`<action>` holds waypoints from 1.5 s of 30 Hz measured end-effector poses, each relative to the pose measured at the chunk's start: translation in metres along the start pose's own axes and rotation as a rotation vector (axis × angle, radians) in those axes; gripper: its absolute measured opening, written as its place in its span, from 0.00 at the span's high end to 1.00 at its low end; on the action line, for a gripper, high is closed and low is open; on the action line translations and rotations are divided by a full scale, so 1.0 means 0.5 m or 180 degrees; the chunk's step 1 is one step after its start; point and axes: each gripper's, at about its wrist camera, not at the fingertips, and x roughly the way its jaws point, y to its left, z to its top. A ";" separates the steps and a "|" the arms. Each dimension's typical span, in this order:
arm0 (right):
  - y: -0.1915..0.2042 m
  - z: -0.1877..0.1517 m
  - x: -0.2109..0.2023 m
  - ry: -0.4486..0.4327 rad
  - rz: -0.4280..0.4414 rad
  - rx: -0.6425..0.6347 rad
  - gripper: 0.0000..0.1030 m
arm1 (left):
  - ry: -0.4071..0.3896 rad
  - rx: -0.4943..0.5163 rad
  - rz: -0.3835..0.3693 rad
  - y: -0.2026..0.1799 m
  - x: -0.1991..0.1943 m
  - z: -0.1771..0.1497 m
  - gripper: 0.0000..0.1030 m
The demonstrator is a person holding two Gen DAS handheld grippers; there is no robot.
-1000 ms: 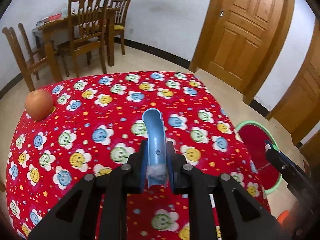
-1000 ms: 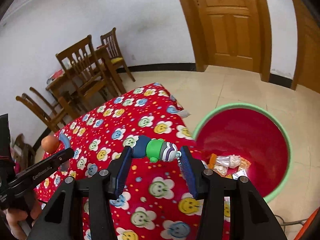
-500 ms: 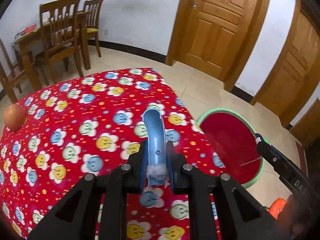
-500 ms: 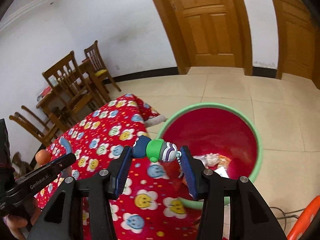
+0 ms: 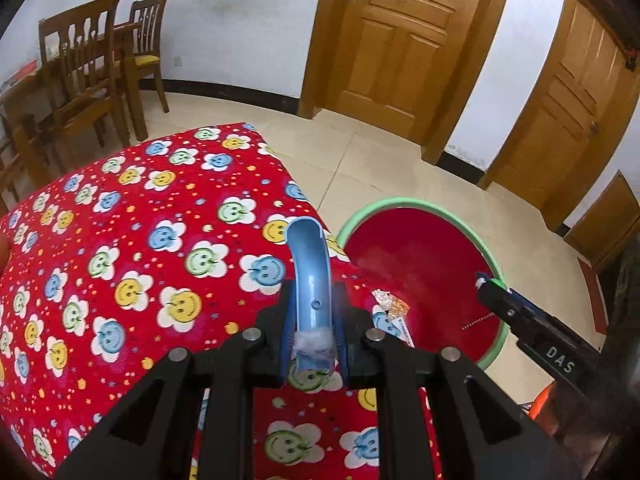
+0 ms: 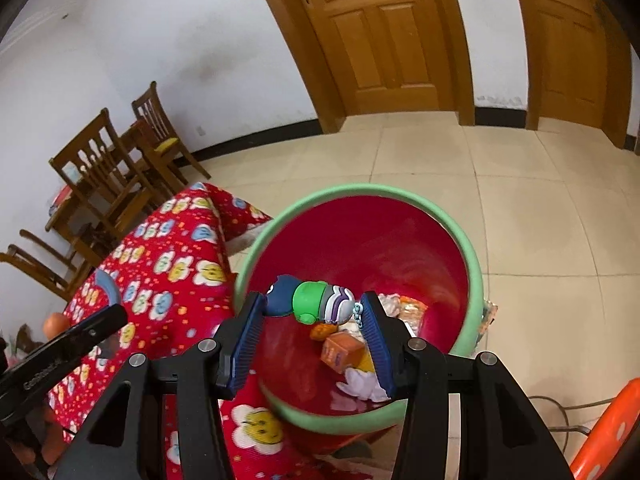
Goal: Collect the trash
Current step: 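Open the right tool to drop the toy while the left tool drops the tube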
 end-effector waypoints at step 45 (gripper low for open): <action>-0.044 -0.007 -0.095 -0.0176 0.0203 0.0276 0.41 | -0.0027 0.0177 -0.0020 -0.086 0.009 -0.010 0.42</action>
